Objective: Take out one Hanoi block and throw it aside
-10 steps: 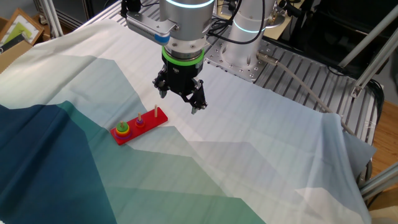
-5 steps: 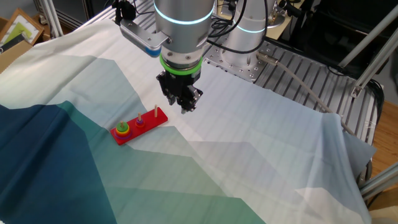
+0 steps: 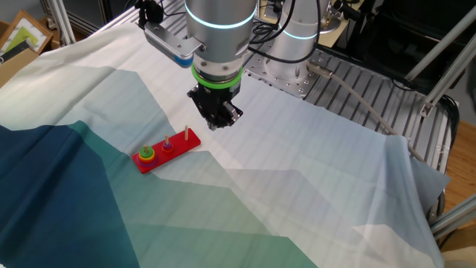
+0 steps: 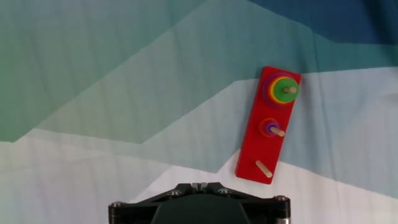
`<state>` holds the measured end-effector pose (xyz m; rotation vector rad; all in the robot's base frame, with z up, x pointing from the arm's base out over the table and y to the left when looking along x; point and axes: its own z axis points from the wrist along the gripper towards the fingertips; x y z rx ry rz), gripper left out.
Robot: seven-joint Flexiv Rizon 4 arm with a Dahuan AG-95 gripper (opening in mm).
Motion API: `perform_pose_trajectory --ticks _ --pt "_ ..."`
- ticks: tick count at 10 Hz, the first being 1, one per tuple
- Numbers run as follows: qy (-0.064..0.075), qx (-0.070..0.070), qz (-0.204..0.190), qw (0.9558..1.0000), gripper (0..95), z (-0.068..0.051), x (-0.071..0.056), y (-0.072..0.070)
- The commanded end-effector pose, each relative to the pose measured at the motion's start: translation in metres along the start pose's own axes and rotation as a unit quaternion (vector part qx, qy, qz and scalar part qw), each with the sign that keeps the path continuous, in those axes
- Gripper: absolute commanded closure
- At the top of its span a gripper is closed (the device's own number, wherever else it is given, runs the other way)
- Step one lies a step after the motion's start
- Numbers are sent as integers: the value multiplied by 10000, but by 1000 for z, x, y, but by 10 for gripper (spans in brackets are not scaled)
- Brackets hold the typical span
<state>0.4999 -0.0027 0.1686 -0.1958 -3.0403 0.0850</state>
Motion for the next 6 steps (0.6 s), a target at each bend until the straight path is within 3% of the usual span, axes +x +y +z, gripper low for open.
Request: perform_pose_trajectory --ticks 1,6 --pt "-36 17 -147 9999 950 4 -5 -8" --pt "-306 33 -573 9979 950 19 -12 -38"
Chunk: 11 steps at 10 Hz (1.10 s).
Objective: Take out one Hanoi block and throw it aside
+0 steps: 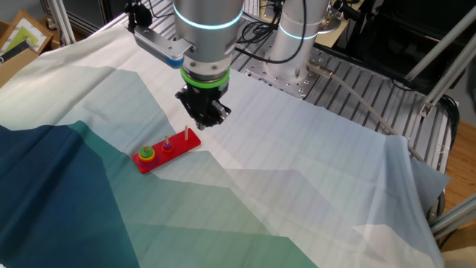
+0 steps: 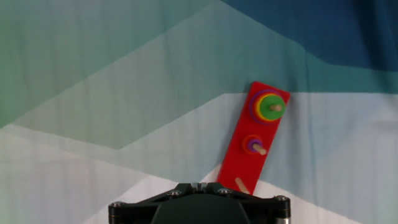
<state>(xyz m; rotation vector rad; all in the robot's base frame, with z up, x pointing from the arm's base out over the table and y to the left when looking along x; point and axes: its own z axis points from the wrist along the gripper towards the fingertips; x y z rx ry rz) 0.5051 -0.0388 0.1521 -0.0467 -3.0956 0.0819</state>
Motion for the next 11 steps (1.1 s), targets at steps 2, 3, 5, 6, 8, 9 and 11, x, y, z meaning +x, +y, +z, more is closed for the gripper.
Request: perform_pose_trajectory --ticks 2,3,5,6,8,9,11 --pt "-159 94 -256 9995 950 2 -4 -13" --pt "-161 93 -276 9994 950 2 -6 -15" --pt "-163 79 -391 9991 950 3 -11 -24" --pt "-156 74 -394 9991 950 3 -12 -24" --pt "-123 24 -353 9993 950 3 -12 -24" --pt "-120 31 -359 9993 950 3 -12 -24" --pt "-117 25 -249 9996 950 4 -12 -24"
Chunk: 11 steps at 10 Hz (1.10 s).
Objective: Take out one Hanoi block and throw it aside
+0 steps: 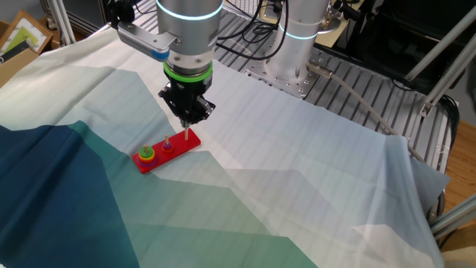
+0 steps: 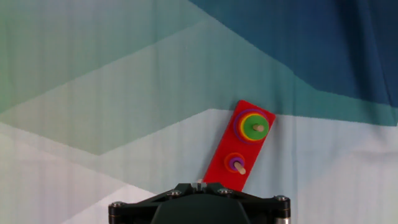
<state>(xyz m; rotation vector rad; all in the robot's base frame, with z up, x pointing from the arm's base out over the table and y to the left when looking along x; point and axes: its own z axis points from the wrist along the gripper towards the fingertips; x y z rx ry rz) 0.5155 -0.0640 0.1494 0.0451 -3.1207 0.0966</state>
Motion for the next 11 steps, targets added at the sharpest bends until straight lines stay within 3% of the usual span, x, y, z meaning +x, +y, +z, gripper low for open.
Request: perform_pose_trajectory --ticks 1,3,7,9,11 --pt "84 -29 70 9999 950 1 -1 1" --pt "213 -87 92 9997 950 1 0 1" --pt "191 -154 171 9996 950 1 0 1" --pt "230 -295 689 9969 950 1 0 1" --pt "242 -218 1238 9918 950 1 0 1"
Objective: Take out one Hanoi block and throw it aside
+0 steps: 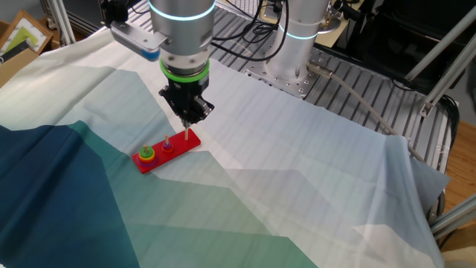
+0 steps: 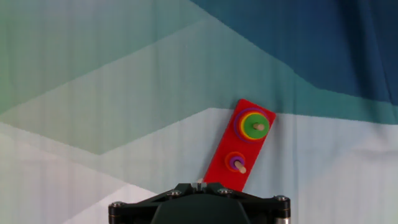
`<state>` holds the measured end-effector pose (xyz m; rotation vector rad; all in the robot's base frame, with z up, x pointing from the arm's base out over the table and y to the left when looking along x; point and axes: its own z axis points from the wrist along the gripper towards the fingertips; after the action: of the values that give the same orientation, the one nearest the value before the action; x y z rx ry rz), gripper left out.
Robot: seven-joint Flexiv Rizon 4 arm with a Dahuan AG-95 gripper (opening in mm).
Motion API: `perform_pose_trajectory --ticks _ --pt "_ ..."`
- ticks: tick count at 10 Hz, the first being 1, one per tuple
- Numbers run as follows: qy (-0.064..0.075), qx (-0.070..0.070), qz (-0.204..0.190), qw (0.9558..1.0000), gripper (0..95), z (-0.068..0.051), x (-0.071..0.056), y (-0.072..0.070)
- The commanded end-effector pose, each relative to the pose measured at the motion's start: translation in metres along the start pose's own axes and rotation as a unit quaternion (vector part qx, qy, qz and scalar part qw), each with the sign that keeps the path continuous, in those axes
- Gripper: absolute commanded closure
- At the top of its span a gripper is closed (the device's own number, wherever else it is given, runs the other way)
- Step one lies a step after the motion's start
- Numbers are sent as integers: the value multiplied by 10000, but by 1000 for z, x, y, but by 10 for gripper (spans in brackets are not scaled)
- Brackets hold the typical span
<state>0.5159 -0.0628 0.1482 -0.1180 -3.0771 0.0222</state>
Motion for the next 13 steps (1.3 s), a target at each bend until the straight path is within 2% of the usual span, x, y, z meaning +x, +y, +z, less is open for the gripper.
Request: perform_pose_trajectory --ticks 1,2,3,4,8,9,11,13 --pt "-6 37 995 9950 950 0 0 0" --pt "31 140 1395 9901 950 0 0 0" --pt "47 210 1563 9875 950 0 0 0" --pt "63 202 1599 9869 950 0 0 0" --pt "50 212 1350 9906 950 0 0 0" --pt "44 265 1181 9926 950 -1 -3 -2" --pt "51 282 858 9959 950 -3 -14 -9" --pt "-46 253 518 9983 950 5 -29 -25"
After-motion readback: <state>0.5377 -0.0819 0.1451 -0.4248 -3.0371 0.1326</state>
